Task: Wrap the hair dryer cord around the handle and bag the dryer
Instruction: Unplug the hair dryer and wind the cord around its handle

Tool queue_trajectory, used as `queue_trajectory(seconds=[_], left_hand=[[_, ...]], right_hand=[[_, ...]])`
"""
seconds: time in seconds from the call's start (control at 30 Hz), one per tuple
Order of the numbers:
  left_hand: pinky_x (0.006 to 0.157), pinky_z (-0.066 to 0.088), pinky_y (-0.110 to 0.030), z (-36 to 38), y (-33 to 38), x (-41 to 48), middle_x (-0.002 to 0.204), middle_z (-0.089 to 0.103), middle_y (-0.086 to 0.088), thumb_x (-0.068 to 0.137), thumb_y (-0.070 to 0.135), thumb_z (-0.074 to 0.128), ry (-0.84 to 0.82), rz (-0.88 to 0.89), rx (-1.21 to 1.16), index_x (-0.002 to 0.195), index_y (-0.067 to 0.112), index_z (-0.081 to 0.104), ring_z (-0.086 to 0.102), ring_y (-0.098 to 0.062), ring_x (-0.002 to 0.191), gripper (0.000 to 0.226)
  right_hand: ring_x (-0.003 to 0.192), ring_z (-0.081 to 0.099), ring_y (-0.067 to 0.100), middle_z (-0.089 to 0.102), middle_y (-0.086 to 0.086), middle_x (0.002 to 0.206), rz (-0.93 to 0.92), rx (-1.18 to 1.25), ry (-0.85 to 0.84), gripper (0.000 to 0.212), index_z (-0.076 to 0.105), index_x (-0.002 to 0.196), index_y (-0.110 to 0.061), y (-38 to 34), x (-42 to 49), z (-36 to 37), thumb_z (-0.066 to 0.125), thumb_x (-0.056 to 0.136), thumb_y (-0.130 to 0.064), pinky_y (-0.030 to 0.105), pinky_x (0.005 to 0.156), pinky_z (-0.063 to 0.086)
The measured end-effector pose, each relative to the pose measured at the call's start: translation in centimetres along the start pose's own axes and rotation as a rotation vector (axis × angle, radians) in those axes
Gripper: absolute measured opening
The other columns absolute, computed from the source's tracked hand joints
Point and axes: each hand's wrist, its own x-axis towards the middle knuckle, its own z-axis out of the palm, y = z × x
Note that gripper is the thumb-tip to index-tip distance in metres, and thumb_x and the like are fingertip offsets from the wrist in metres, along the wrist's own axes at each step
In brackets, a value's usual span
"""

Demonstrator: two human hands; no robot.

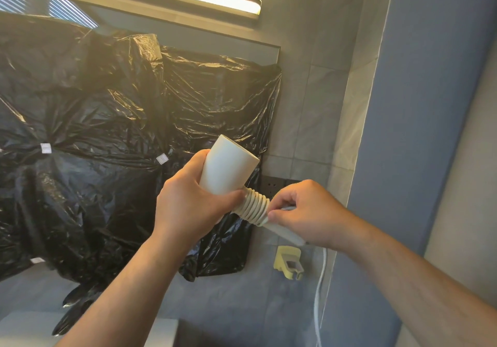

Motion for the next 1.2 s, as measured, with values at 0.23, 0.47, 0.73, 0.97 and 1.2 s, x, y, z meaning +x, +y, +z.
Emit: queue_trajectory(seconds=[0.23,0.47,0.73,0.97,1.2], left_hand=[[0.062,0.055,-0.027,-0.1,0.3,0.2,0.095,0.066,0.015,0.055,0.051,0.080,-0.133,-0.002,-0.148,0.114,0.037,0.062,0.064,-0.010,0.085,0.063],[0.067,0.061,-0.038,-0.5,0.2,0.7,0.093,0.071,0.004,0.049,0.047,0.082,-0.250,-0.116,-0.436,0.110,0.031,0.070,0.069,-0.022,0.086,0.063],[0.071,0.062,-0.042,-0.1,0.3,-0.2,0.098,0.072,0.003,0.049,0.052,0.079,-0.284,-0.195,-0.549,0.107,0.033,0.070,0.069,-0.024,0.091,0.062],[0.066,0.060,-0.039,0.7,0.5,-0.6,0.100,0.071,-0.003,0.049,0.052,0.077,-0.182,-0.261,-0.606,0.108,0.026,0.069,0.069,-0.028,0.092,0.065],[0.061,0.059,-0.038,1.6,0.2,-0.8,0.095,0.071,-0.006,0.063,0.037,0.084,0.021,-0.334,-0.603,0.105,0.019,0.069,0.070,-0.028,0.087,0.048]], right_hand=[[0.065,0.058,0.007,0.069,0.001,0.068,0.001,0.202,-0.087,0.011,0.071,0.068,-0.017,1.2,0.3,-1.7,0.081,0.069,-0.018,0.030,0.065,0.049],[0.059,0.061,0.011,0.066,-0.002,0.064,0.000,0.663,-0.220,0.049,0.069,0.066,-0.019,2.7,0.0,-1.4,0.088,0.040,-0.054,0.024,0.054,0.050],[0.065,0.062,0.011,0.068,-0.003,0.072,-0.023,0.943,-0.290,0.045,0.073,0.064,-0.025,3.7,0.7,-1.0,0.091,0.036,-0.055,0.024,0.062,0.052],[0.054,0.066,0.014,0.072,0.003,0.071,0.182,1.564,-0.135,0.035,0.075,0.072,-0.014,3.8,-0.3,2.4,0.093,0.045,-0.027,0.023,0.043,0.052],[0.042,0.034,0.005,0.050,-0.003,0.054,0.381,1.632,0.240,0.029,0.058,0.087,-0.013,1.2,-1.1,5.2,0.044,0.086,0.012,0.015,0.037,0.021]])
